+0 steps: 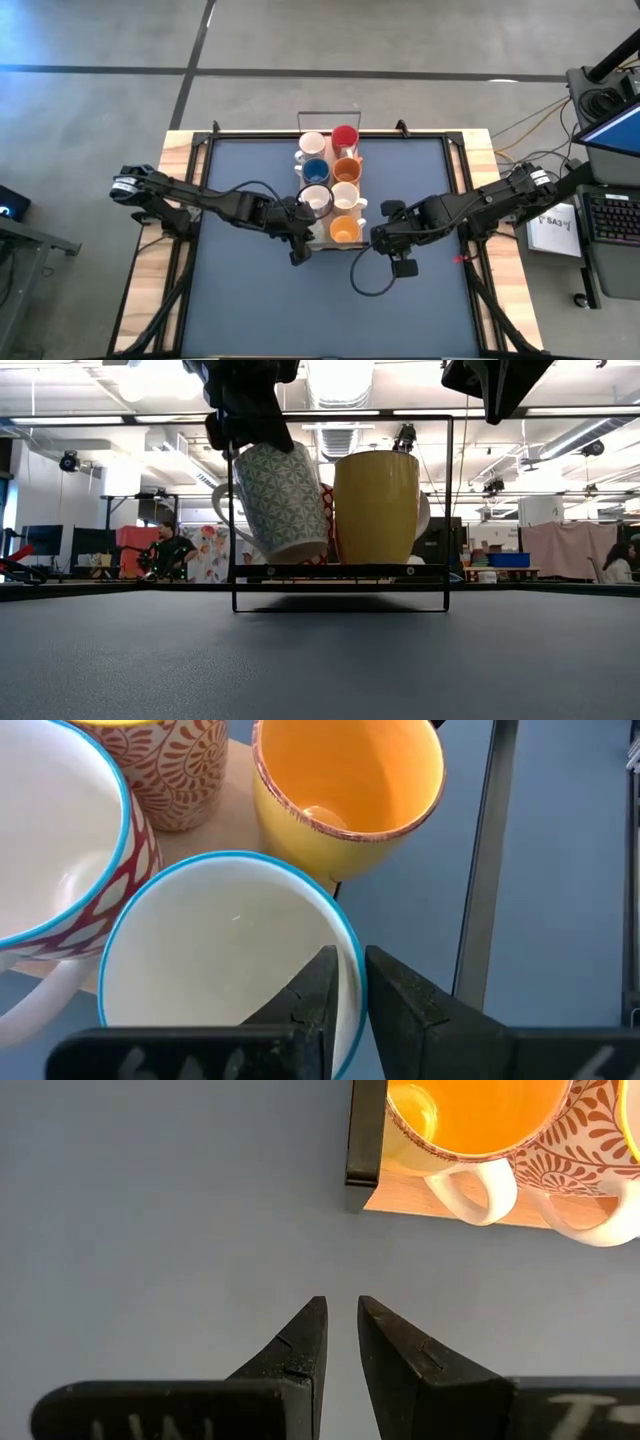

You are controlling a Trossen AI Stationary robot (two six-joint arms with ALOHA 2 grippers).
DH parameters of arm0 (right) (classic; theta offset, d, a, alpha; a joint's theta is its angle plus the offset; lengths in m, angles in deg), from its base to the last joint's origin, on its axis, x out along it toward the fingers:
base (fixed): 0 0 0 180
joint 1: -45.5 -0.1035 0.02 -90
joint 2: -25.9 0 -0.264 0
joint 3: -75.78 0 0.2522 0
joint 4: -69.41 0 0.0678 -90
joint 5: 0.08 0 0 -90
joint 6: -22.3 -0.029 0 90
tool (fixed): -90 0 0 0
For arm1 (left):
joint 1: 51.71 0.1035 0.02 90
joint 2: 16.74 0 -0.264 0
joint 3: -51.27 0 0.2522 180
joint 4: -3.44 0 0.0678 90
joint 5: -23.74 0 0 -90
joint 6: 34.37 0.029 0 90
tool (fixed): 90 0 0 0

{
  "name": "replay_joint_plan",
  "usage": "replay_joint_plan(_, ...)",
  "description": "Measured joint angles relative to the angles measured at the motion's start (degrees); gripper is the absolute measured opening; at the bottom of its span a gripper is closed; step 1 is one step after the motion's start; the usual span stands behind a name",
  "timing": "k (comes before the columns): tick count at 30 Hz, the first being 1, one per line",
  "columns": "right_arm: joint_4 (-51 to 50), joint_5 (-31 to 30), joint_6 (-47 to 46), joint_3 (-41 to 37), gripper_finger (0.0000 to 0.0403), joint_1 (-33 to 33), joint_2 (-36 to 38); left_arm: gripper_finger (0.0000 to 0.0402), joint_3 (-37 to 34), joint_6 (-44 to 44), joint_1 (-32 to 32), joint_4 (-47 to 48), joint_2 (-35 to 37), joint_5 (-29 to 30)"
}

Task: Place coffee mugs
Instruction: Put the green mug on the shelf

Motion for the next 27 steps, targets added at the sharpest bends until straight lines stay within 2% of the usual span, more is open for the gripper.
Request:
replay_joint_plan(6,0.00,0.00,0.43,0.00,0.0050,0.00,0.00,0.0036,0.04,-0.44,0.00,-1.08,0.02,-0.41)
replay_joint_plan(12,0.00,0.00,0.54,0.00,0.0050,0.00,0.00,0.0036,0.79,-0.63,0.03,-1.87,-3.25,-1.60)
replay_joint_plan(19,-0.07,0.17,-0.02,0.00,0.0050,0.00,0.00,0.0036,5.55,2.67,0.34,1.82,-5.81,-1.91)
replay_joint_plan(27,-0.11,0.17,0.91,0.00,0.0050,0.00,0.00,0.0036,8.09,1.12,0.33,6.12,-7.51,-1.68)
